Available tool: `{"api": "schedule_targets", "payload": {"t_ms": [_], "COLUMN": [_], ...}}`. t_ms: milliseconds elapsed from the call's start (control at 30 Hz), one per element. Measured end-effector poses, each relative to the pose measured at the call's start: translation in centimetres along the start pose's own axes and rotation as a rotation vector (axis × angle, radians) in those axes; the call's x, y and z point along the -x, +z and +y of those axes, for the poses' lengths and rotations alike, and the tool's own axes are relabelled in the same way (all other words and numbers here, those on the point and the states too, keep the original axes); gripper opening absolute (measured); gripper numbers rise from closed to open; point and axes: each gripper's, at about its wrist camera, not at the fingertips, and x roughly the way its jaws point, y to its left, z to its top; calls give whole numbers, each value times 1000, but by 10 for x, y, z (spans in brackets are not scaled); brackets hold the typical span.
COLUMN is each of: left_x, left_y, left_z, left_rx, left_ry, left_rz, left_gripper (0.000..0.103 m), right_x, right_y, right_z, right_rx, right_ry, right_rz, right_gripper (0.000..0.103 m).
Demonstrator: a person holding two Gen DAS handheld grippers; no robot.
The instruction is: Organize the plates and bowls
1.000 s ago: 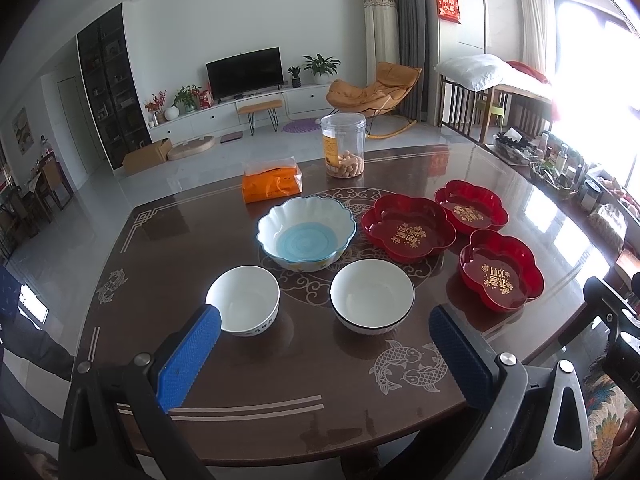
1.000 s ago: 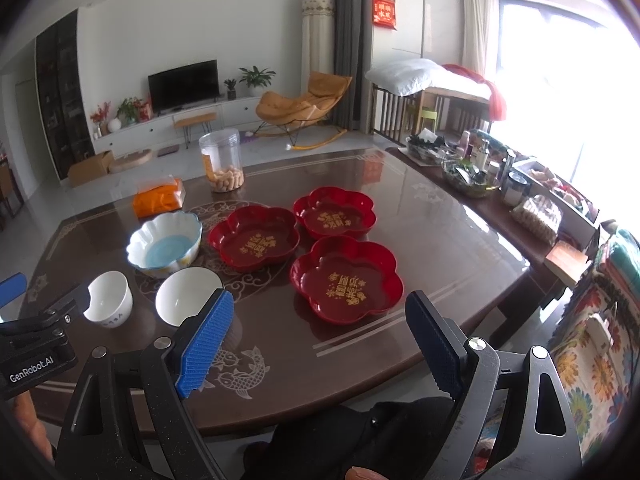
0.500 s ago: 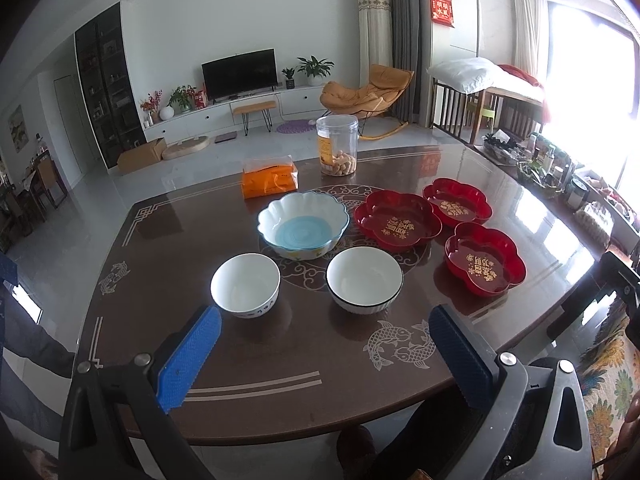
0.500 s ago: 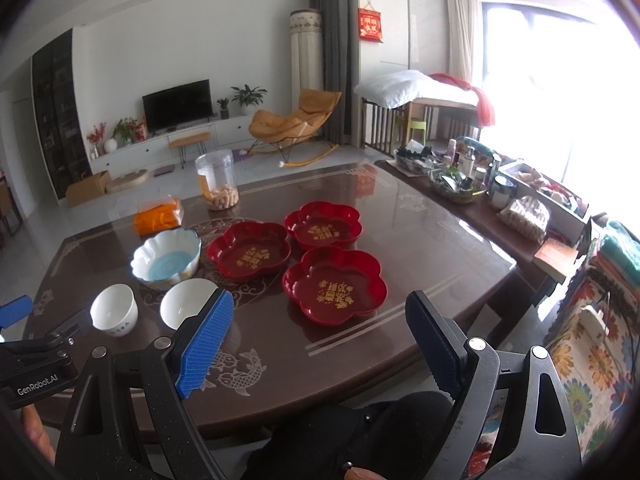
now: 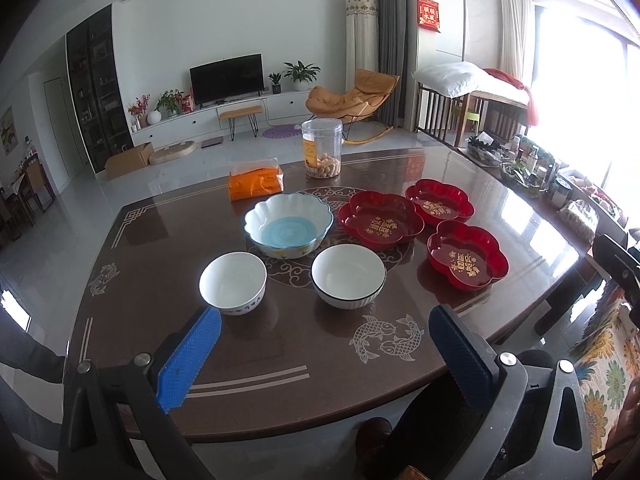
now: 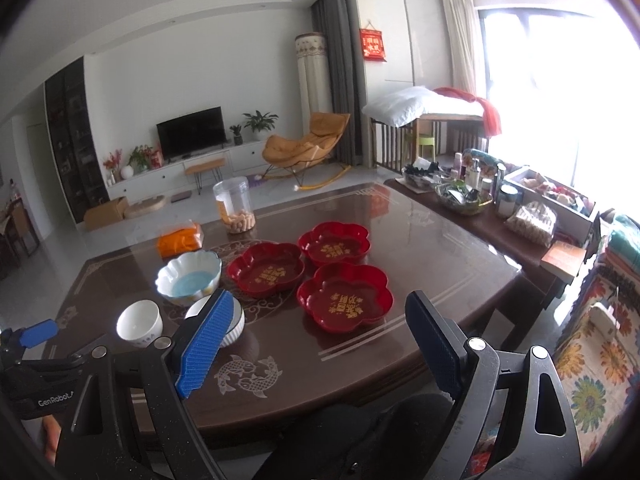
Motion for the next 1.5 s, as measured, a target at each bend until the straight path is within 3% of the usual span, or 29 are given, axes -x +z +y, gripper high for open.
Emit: {"api": "schedule_targets", "payload": {"t_ms": [200,333,467,567,767,867,1033,1133,1200,1400,1500], "left_x": [-30,-52,-73,-81,-95,-89,-73,-64,-54,-62,-67], "left_y": [5,1,0,0,-4,-3,10,6,2,11,12], "left_z": [-6,-14,-7,-4,1,-1,5,7,5,-2,-1], "left_rx": [-10,-46,0,2,68,60,110,96,81,88,85], "left_ry": [-51,-5,16,27,-61,16,32,37,59,9,18], "left_rz": [7,33,100,104,140,104,84,118,101,97,100], "left_gripper": [103,103,103,103,103,103,103,103,103,103,103], "right_x": [-27,-47,-60,-66,-74,-76,-82,-87,-80,-85,-89], "right_y": [-5,-8,-9,-11,-16,-14,-12,-9,-7,-5,-4], "right_z": [-3,-8,-11,-11,-14,-17,-12,-8,-6,-1,6], "right_rx": [0,-17,-27,-23,-34,-44,-23,-20,-6,18,65], "right_ry": [-4,-9,-3,4,12,6,0,30,32,12,-23], "right_rz": [49,93,114,127,144,143,150,173,158,168,173], "right_gripper": [90,90,90,90,90,90,90,90,90,90,90]}}
